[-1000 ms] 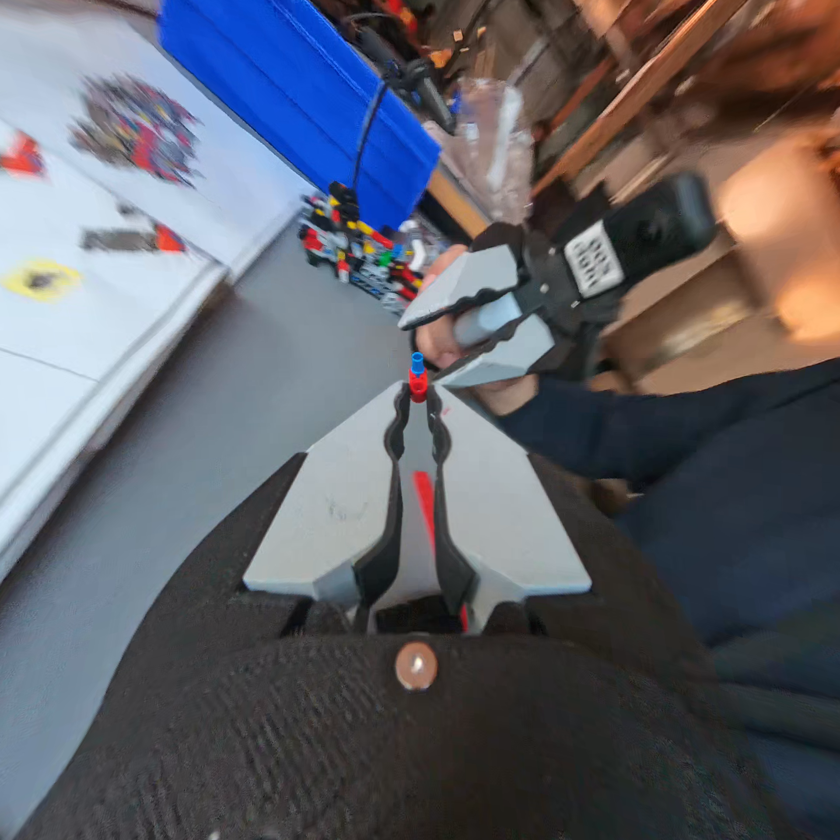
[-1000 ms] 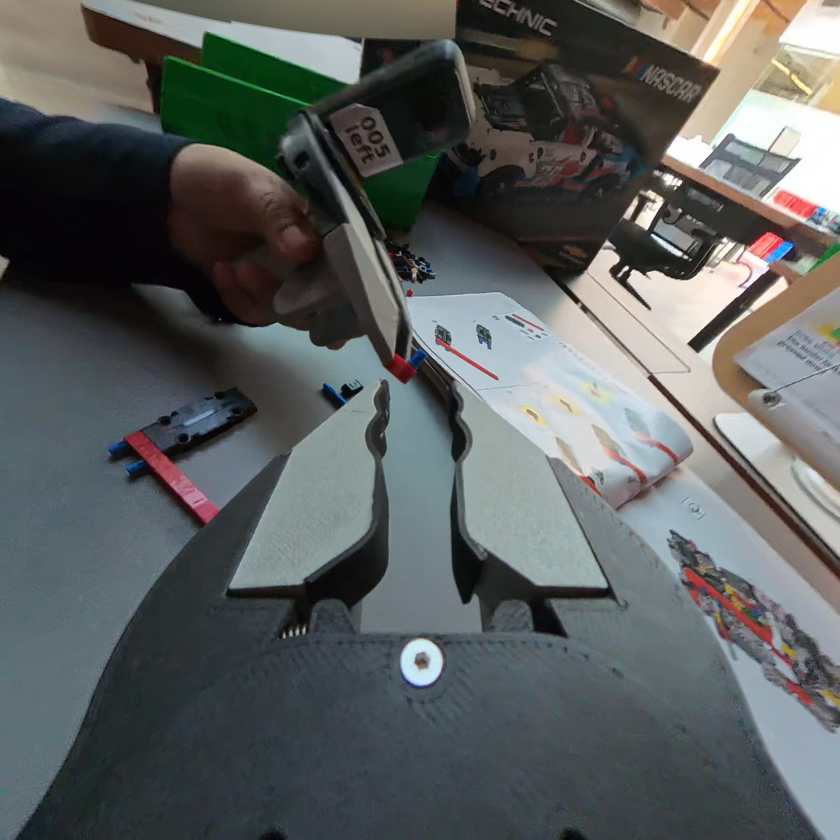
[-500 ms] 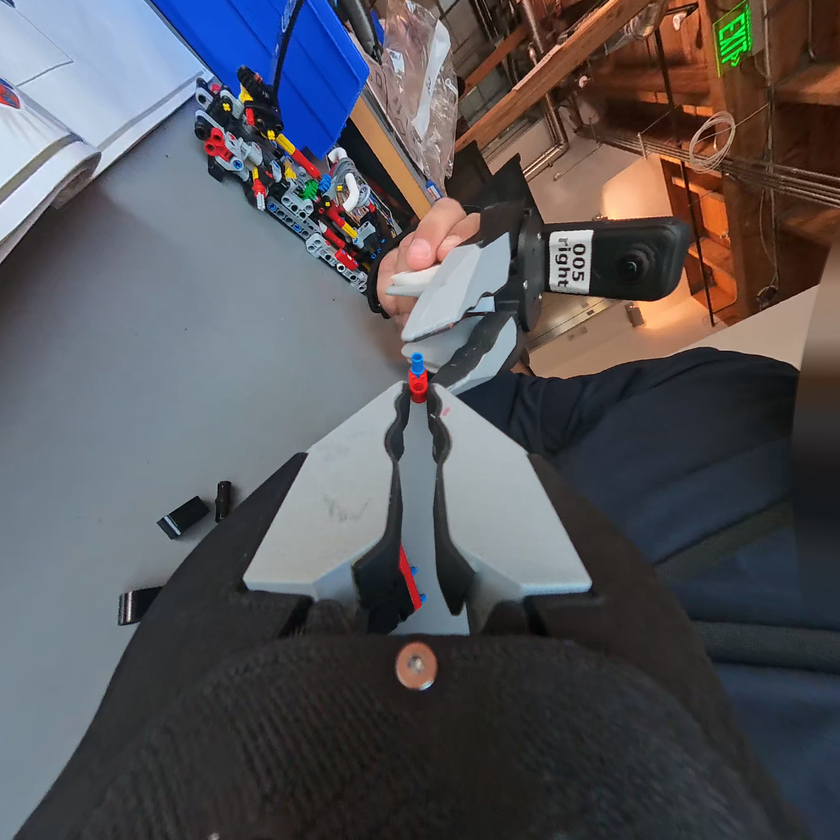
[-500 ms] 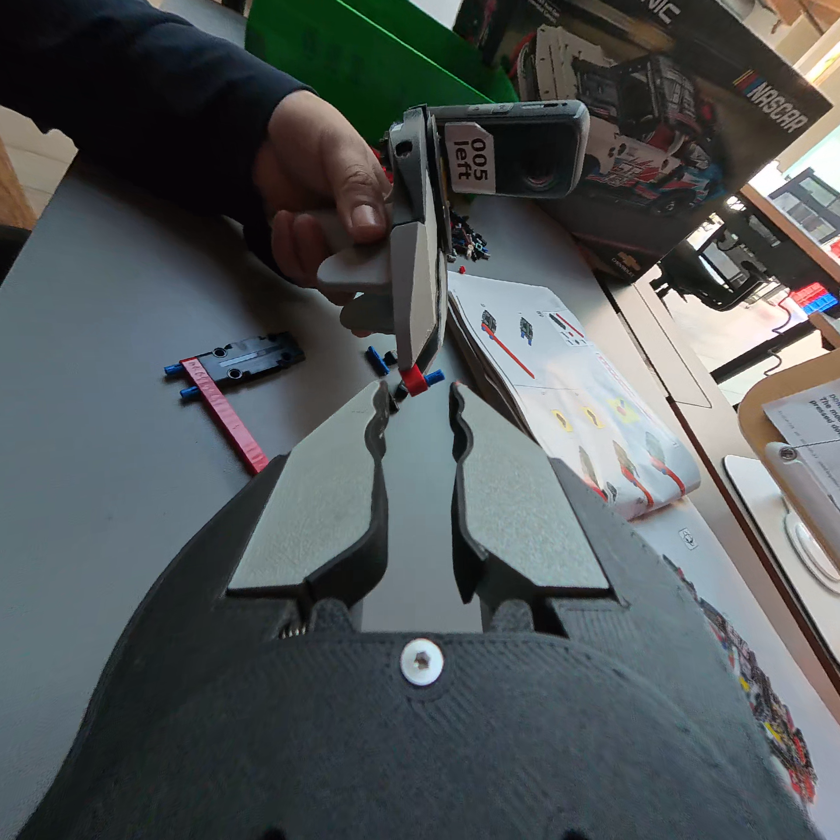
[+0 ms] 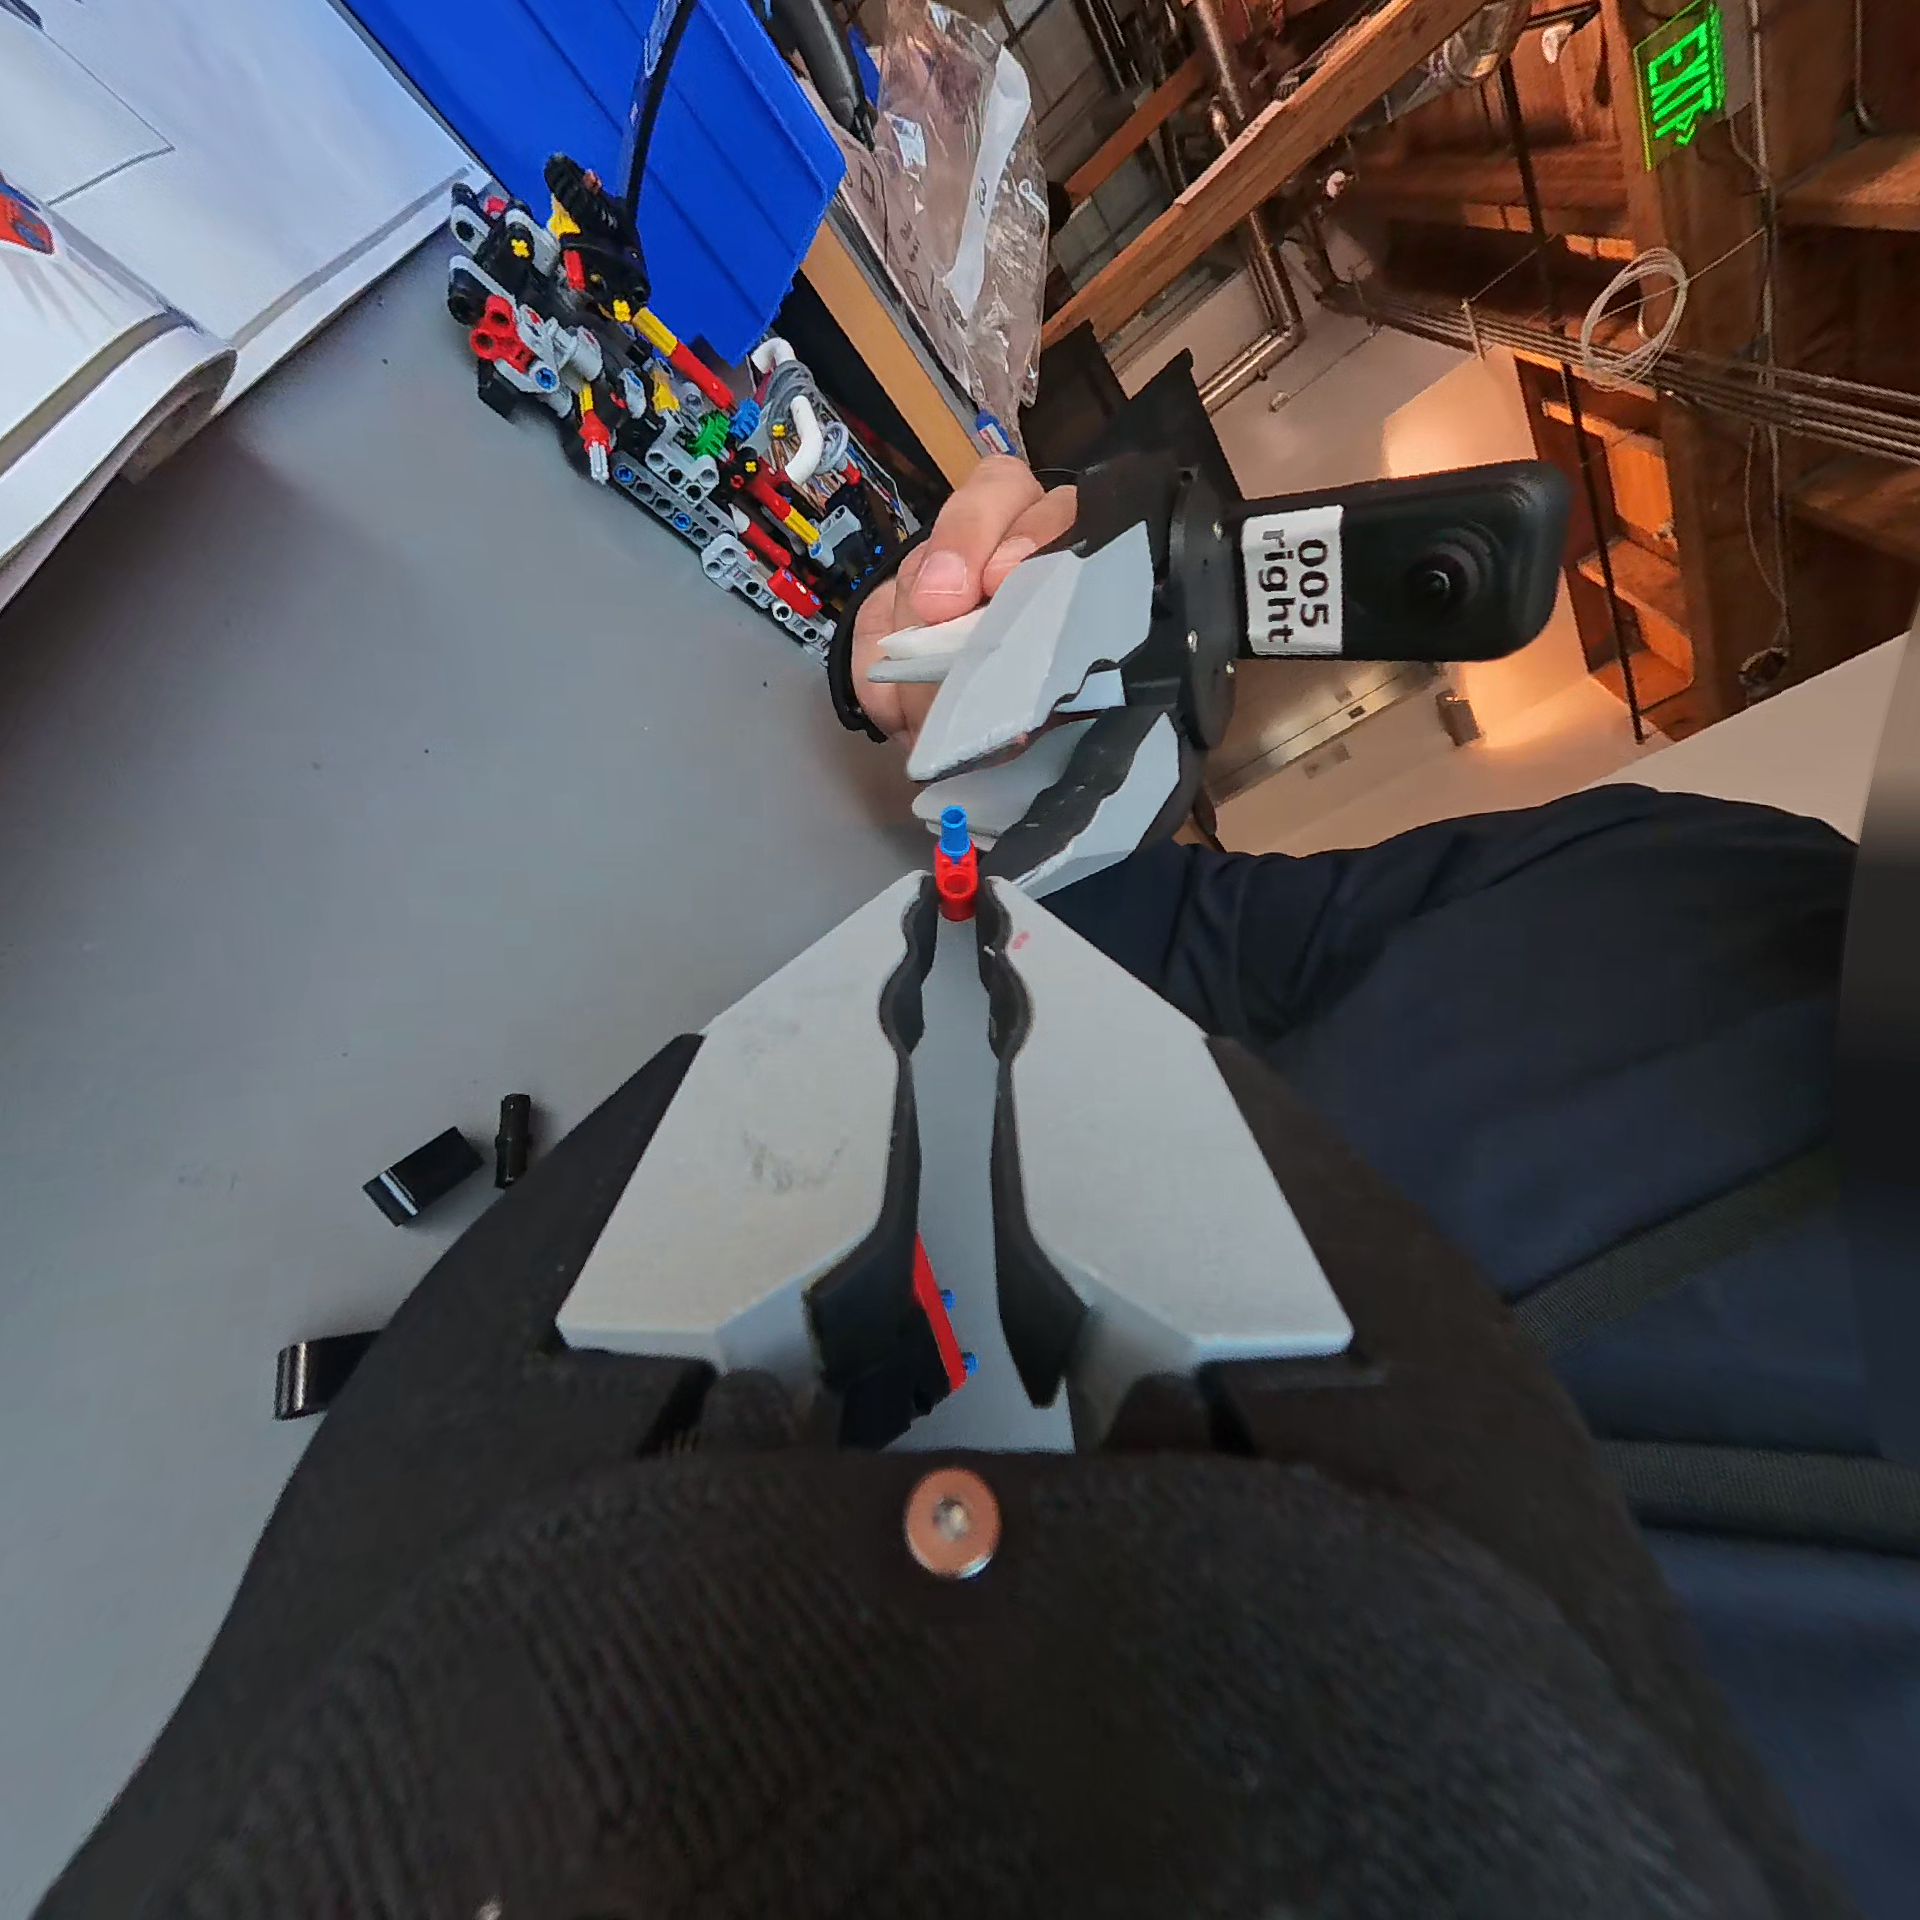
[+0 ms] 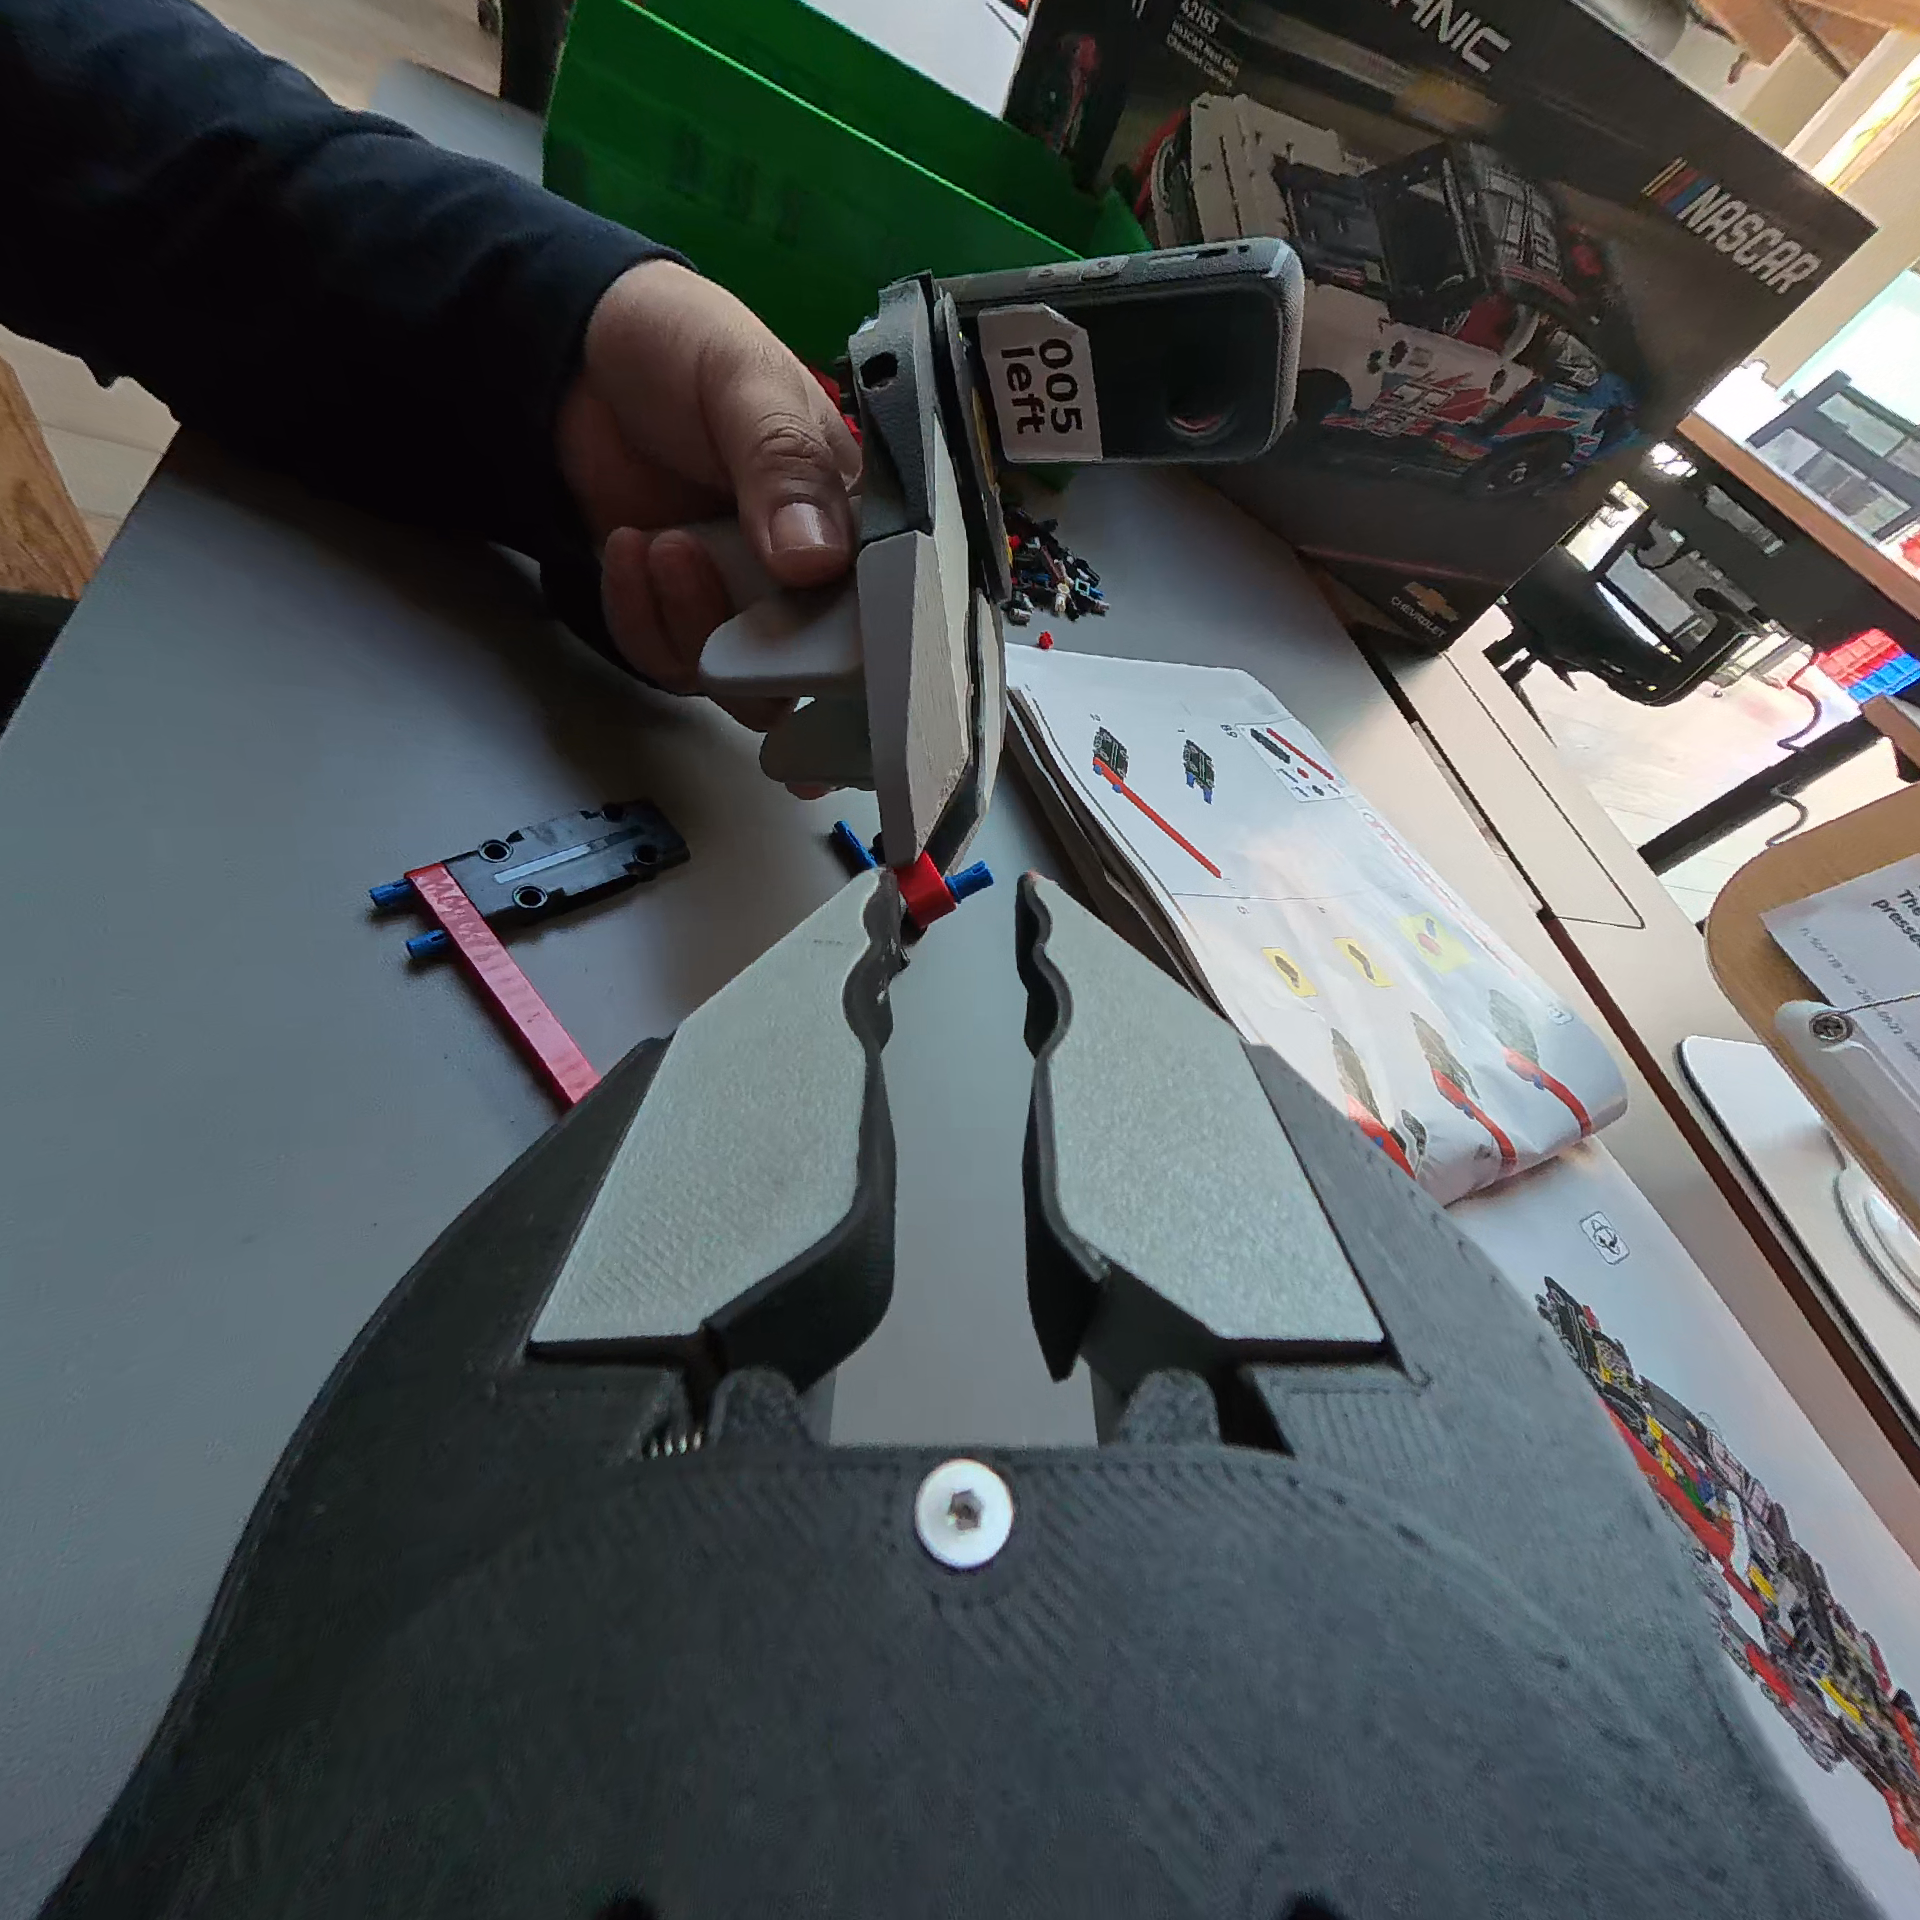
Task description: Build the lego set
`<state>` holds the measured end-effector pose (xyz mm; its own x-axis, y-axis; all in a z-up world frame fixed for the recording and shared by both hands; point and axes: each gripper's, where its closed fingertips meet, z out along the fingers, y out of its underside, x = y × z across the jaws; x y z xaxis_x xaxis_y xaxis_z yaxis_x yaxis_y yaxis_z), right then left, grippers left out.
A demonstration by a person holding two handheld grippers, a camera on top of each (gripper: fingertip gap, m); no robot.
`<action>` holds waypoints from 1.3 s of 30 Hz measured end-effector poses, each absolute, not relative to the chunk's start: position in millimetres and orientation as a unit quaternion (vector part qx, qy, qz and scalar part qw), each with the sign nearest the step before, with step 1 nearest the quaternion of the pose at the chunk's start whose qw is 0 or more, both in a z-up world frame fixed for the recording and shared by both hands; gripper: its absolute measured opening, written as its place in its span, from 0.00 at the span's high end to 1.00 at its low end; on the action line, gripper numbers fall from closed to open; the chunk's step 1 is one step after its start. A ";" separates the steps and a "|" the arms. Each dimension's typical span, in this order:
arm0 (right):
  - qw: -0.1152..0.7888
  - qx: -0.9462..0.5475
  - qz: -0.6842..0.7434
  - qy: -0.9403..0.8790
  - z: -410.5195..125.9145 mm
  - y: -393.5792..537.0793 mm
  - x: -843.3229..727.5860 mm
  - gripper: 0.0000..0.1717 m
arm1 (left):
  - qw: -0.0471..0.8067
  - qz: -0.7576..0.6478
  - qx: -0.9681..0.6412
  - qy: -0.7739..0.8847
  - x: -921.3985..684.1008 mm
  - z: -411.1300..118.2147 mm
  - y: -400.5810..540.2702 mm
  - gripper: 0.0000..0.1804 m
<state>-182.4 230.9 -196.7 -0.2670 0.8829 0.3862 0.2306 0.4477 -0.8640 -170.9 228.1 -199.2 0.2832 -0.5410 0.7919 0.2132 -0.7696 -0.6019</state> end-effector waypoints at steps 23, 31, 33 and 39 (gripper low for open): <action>0.450 -0.398 0.389 -0.698 -191.8 228.1 -183.8 0.86 | 0.305 -0.628 -0.711 0.084 -173.2 -193.9 228.3 0.97; 0.455 -0.379 0.388 -0.706 -189.8 222.6 -181.5 0.89 | 0.295 -0.632 -0.711 0.094 -168.7 -195.6 224.9 0.97; 0.453 -0.374 0.387 -0.711 -190.8 220.9 -180.5 0.88 | 0.293 -0.633 -0.710 0.095 -168.2 -195.5 224.4 0.97; 0.454 -0.367 0.366 -0.725 -194.6 220.3 -179.0 0.89 | 0.291 -0.633 -0.710 0.104 -166.6 -195.5 222.1 0.97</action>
